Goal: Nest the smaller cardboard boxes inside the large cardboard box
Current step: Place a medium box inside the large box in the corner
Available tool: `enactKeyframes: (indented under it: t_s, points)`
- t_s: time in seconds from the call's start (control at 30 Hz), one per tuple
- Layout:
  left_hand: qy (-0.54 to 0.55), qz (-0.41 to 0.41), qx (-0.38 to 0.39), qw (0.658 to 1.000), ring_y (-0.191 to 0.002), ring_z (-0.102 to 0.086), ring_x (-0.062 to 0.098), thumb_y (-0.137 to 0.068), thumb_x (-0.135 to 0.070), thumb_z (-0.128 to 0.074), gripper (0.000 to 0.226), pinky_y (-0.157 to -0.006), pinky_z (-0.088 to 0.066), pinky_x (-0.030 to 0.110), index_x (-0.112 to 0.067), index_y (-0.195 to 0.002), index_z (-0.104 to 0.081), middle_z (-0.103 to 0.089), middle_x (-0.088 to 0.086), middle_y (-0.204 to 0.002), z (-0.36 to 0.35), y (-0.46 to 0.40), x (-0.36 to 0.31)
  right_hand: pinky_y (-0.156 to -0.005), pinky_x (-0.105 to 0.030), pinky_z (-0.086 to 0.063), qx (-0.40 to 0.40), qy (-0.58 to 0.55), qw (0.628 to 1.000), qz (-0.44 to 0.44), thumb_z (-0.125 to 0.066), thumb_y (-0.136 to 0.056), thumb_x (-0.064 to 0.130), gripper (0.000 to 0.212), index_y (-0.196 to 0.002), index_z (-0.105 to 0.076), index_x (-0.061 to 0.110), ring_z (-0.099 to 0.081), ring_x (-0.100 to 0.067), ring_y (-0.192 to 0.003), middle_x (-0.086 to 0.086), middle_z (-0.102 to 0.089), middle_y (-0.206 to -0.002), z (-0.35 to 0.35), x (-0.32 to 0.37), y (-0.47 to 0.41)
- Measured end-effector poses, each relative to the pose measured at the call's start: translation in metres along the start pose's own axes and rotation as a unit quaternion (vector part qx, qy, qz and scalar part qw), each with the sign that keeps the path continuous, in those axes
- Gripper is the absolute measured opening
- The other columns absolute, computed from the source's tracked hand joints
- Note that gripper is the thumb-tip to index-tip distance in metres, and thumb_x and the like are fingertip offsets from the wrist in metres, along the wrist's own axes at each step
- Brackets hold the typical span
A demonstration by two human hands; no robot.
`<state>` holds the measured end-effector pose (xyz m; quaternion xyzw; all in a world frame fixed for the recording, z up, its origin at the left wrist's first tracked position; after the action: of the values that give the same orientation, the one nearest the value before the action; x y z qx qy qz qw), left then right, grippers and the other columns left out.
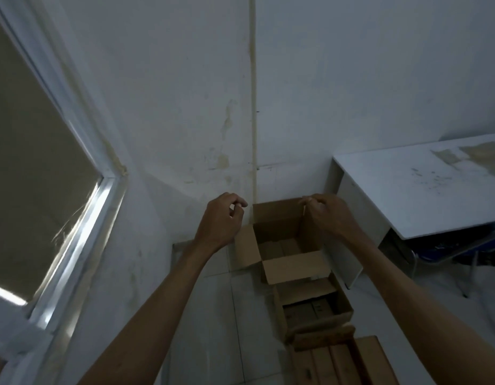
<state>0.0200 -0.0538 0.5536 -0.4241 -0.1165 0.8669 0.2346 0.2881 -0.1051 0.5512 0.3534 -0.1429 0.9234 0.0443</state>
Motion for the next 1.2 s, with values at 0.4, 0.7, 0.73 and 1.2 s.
enactKeyframes:
  t_s: [0.4, 0.7, 0.73, 1.2]
  points:
    - [0.021, 0.031, 0.114, 0.993, -0.084, -0.065, 0.005, -0.101, -0.021, -0.049, 0.021, -0.07, -0.049, 0.017, -0.024, -0.1, -0.07, -0.068, -0.006, -0.099, -0.107, -0.124, 0.107, -0.082, -0.048, -0.059, 0.037, 0.007, 0.992, -0.119, -0.044, -0.107, 0.028, 0.034, -0.112, -0.077, 0.021, -0.072, -0.027, -0.082, -0.009, -0.077, -0.097, -0.044, -0.103, -0.108]
    - [0.014, 0.134, 0.272, 0.953, -0.076, -0.06, -0.003, -0.098, -0.032, -0.045, 0.019, -0.058, -0.04, 0.017, -0.036, -0.095, -0.063, -0.063, -0.017, -0.084, -0.2, -0.131, 0.191, -0.064, -0.015, -0.04, 0.09, 0.014, 0.968, -0.232, -0.048, -0.107, 0.03, 0.031, -0.115, -0.075, 0.017, -0.062, 0.005, -0.072, 0.006, -0.071, -0.106, -0.079, -0.179, -0.116]
    - [0.015, 0.134, 0.29, 0.947, -0.079, -0.06, -0.002, -0.098, -0.031, -0.045, 0.019, -0.06, -0.042, 0.018, -0.034, -0.097, -0.063, -0.063, -0.016, -0.087, -0.212, -0.133, 0.198, -0.061, -0.016, -0.039, 0.085, 0.014, 0.964, -0.252, -0.05, -0.106, 0.031, 0.03, -0.109, -0.076, 0.017, -0.062, 0.002, -0.064, 0.005, -0.073, -0.098, -0.082, -0.189, -0.113]
    - [0.041, 0.263, 0.494, 0.828, -0.082, -0.063, 0.002, -0.099, -0.035, -0.042, 0.022, -0.08, -0.059, 0.033, -0.034, -0.086, -0.06, -0.066, -0.015, -0.09, -0.378, -0.026, 0.292, -0.077, -0.027, -0.053, 0.051, -0.037, 0.856, -0.512, -0.05, -0.106, 0.023, 0.024, -0.102, -0.073, 0.02, -0.069, -0.012, -0.092, 0.001, -0.074, -0.105, -0.139, -0.333, 0.001]
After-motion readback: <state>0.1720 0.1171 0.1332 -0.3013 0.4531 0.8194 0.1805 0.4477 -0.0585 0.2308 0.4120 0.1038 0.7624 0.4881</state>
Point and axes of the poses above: each hand's wrist, its own y-axis away from the middle knuckle, its own z-axis out of the back of the hand, x = y × z, the point moved 4 cm from there along -y, towards the middle knuckle
